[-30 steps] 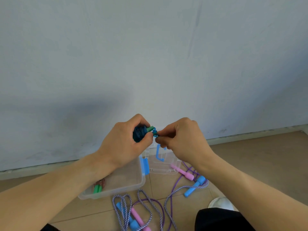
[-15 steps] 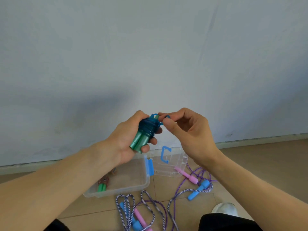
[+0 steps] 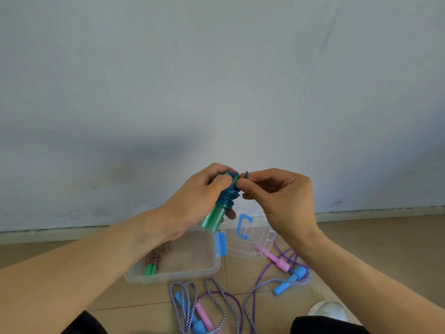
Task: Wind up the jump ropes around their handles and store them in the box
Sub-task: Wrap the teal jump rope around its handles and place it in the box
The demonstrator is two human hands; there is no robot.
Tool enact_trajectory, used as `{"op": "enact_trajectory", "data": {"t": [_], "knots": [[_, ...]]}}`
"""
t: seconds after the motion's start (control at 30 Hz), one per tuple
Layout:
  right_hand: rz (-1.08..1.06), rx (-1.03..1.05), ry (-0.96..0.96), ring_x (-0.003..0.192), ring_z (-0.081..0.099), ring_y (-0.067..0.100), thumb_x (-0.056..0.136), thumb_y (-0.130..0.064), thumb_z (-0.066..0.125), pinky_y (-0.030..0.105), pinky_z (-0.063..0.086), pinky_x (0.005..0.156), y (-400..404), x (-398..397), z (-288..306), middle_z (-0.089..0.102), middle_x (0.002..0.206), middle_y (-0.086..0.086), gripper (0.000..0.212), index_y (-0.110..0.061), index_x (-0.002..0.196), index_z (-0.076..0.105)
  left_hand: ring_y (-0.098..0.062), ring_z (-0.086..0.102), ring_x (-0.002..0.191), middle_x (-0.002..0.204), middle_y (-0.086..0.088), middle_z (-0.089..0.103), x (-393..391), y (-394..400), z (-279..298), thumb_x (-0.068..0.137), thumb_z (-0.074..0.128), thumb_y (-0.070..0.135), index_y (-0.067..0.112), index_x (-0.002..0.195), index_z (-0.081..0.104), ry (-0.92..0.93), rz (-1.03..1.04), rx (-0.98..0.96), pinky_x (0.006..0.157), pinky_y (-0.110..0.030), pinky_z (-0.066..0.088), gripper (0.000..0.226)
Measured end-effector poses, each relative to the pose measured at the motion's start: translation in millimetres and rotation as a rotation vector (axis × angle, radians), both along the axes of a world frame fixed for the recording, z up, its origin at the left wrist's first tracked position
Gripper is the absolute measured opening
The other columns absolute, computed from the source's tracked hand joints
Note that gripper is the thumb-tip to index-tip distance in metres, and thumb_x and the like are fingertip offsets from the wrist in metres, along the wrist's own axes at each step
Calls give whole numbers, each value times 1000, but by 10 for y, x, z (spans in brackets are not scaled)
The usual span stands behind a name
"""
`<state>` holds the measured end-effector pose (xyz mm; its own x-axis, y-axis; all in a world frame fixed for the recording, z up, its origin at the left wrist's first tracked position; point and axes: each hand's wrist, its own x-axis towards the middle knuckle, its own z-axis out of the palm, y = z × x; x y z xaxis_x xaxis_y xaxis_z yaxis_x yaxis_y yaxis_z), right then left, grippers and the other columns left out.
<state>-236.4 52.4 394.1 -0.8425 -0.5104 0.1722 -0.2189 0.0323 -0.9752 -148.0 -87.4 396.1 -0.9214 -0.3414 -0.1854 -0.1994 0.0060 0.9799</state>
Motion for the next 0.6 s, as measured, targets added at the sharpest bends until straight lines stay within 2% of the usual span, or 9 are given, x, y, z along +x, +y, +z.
{"op": "enact_trajectory", "data": {"t": [0.1,0.23,0.5,0.6], "knots": [[35,47,0,68,74,15,75,-5,81,22,58,67,-11,14,-21,76,75,2,11,-5,85,77,-37,69,72,99,-18,68,16,-20,-17,101,45,15,11,109,58,-33,-1,113,68,-46,57,16],[35,61,13,72,74,15,76,-7,82,26,59,71,-21,3,-24,77,77,1,10,-6,85,77,-32,66,68,80,-9,68,-8,32,-34,102,44,20,7,107,53,-31,71,199,63,-41,52,17],[90,181,123,69,69,12,76,-14,82,25,58,68,8,-25,50,73,72,-4,8,-19,77,76,-27,62,71,85,-14,64,-47,53,-49,102,39,19,0,109,52,-64,51,238,61,-38,54,24],[115,193,174,71,67,7,79,-13,80,16,52,64,32,-20,46,72,75,-4,5,-17,80,77,-27,63,72,87,-14,63,-59,48,-71,104,38,19,4,106,55,-77,22,233,61,-37,54,23]]}}
